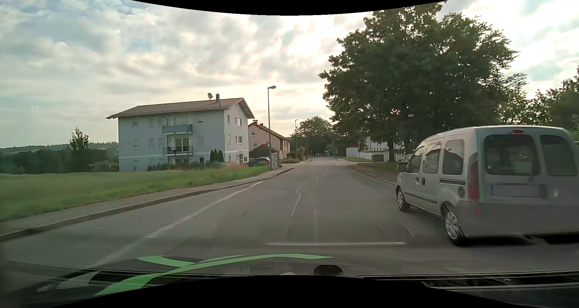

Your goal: Follow the waypoints while adhering to traffic rules and regulations

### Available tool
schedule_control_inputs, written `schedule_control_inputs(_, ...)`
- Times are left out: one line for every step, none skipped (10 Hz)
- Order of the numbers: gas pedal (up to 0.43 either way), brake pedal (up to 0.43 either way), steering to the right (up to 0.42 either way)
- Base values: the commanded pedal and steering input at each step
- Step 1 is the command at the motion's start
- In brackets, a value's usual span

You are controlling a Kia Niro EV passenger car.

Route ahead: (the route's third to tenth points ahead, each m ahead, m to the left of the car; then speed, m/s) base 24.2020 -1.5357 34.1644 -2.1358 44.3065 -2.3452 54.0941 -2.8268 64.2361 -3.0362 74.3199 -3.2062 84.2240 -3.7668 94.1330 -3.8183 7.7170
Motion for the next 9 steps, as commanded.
schedule_control_inputs(0.067,0.0,0.025)
schedule_control_inputs(0.067,0.0,0.023)
schedule_control_inputs(0.067,0.0,0.023)
schedule_control_inputs(0.067,0.0,0.025)
schedule_control_inputs(0.067,0.0,0.027)
schedule_control_inputs(0.067,0.0,0.027)
schedule_control_inputs(0.067,0.0,0.028)
schedule_control_inputs(0.067,0.0,0.028)
schedule_control_inputs(0.067,0.0,0.028)
